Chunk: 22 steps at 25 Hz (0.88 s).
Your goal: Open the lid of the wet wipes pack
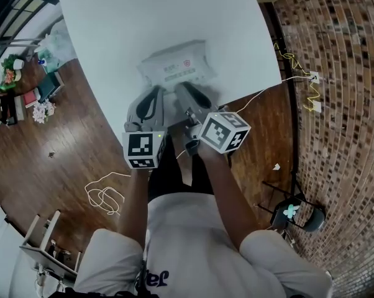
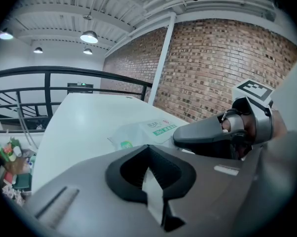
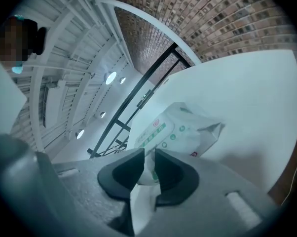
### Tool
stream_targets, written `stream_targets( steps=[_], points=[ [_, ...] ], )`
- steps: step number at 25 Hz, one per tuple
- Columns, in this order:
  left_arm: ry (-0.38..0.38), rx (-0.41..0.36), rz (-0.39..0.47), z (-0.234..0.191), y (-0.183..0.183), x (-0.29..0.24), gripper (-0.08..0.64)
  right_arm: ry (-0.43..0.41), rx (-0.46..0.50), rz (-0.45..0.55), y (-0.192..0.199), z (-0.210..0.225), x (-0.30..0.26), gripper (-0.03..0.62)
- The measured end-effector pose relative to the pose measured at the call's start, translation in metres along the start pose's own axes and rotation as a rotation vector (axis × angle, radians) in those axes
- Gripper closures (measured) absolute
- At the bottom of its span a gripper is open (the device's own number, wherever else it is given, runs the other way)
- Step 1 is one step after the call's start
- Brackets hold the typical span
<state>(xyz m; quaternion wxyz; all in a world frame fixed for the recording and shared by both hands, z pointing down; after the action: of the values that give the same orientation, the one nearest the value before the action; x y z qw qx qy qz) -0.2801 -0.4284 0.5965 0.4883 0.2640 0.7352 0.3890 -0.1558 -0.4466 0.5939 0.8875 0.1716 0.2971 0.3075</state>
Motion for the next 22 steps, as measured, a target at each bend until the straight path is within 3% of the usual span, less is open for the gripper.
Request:
stream_targets(
  steps=[22],
  points=[
    [0.001,-0.033,-0.014,0.001,-0.002,-0.001,0.543,0.051,0.014,-0.052,-0.011,-0.009,0.001,0.589]
  ],
)
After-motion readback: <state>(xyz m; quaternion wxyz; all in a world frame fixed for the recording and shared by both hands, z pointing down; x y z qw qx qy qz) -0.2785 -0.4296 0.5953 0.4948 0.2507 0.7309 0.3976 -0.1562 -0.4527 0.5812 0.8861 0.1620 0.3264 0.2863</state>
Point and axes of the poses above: the fingertips, and each gripper's own axes: x backward along the fingers, z to its right, y out of its underside, the point moved 6 cm from there along x, backward along the fingers, and after that the axes turned 2 degrees about -y, right-handed, at the moved point
